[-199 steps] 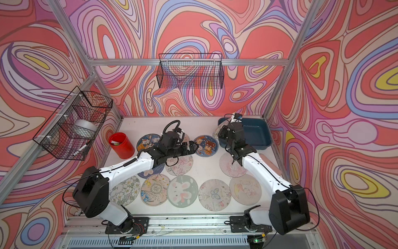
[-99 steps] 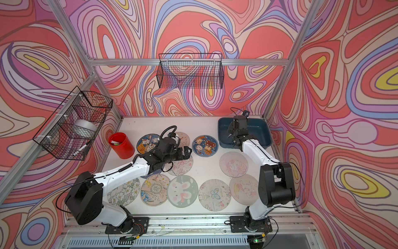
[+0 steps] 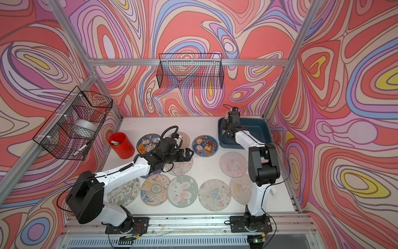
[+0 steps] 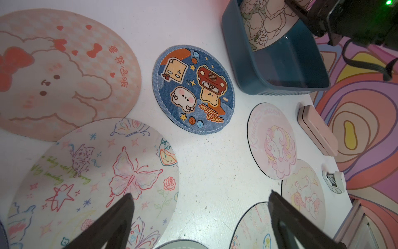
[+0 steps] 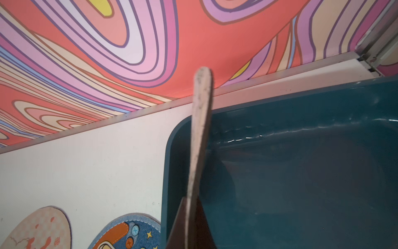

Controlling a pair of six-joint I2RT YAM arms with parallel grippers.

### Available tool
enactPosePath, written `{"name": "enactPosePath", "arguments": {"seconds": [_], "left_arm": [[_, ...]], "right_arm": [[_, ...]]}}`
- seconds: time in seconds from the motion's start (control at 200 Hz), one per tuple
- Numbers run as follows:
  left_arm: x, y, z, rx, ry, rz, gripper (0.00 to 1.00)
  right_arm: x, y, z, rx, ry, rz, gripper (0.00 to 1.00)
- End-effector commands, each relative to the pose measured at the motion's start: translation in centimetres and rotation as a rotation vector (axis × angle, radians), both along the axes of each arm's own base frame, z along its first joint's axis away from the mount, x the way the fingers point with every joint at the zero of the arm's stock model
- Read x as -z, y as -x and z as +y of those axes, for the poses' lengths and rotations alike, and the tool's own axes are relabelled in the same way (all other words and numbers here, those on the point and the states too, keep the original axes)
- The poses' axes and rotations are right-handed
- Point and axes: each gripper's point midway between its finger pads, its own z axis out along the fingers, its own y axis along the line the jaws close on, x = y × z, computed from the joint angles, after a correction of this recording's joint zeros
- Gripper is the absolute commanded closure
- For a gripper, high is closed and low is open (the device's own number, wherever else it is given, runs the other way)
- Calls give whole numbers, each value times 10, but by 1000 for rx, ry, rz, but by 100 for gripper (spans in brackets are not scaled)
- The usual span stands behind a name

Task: Put the coasters into the storage box
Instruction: Place the coaster in the storage box.

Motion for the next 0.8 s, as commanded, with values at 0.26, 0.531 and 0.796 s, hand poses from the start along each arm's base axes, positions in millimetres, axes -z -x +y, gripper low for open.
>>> {"name": "enactPosePath", "arguments": {"seconds": [0.26,0.531,0.796], "left_arm": [[-6,-3,-1,12,-32,-17,2],[-3,-3,0,10,-43,-13,2],[0,-2,4,3,-62,-8,2]], "right_arm": [[73,12,-75,226,-7,198,100],[105,11,-84,249,30,299,97],[94,11,-87,266,32,314,67]]}}
